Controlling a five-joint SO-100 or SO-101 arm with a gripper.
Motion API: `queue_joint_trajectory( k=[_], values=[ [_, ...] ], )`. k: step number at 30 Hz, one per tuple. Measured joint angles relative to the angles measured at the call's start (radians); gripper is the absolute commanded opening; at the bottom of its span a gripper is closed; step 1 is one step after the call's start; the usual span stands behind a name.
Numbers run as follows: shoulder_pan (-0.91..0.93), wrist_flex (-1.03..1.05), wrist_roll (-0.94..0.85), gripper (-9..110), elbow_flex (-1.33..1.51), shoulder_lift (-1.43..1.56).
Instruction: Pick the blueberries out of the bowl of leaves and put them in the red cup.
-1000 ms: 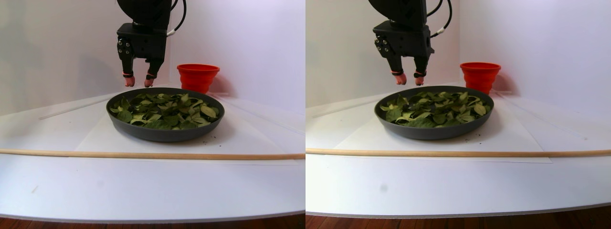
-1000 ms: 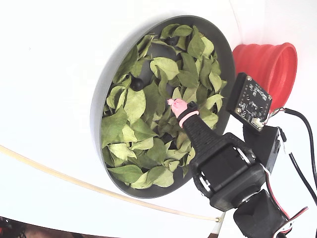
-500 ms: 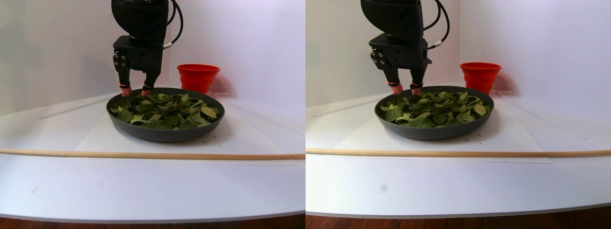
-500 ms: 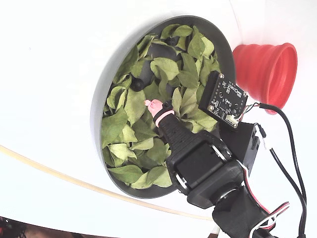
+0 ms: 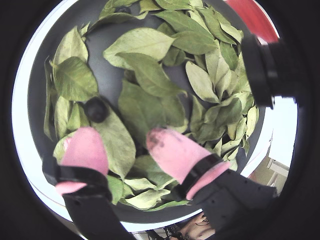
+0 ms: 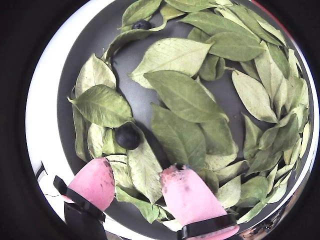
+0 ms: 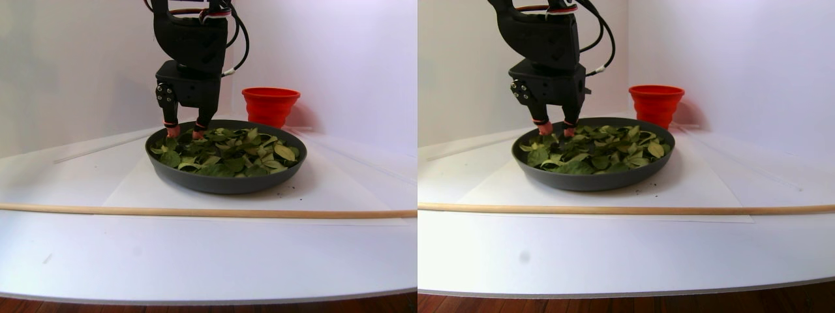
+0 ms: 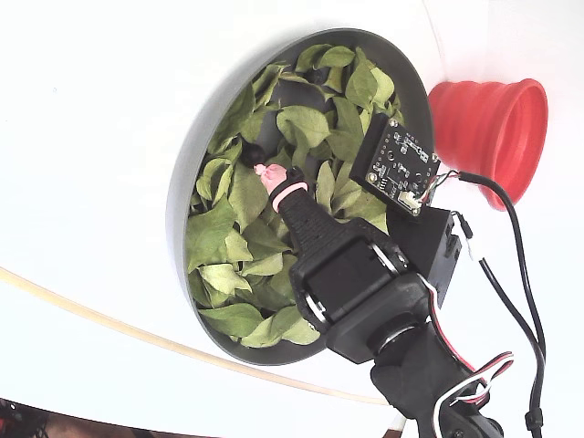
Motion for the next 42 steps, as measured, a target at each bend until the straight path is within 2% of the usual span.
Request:
queue_joint_trajectory(
  k=[42],
  values=[
    [-0.029,-0.104,0.051,17,-0.117,-0.189]
  ],
)
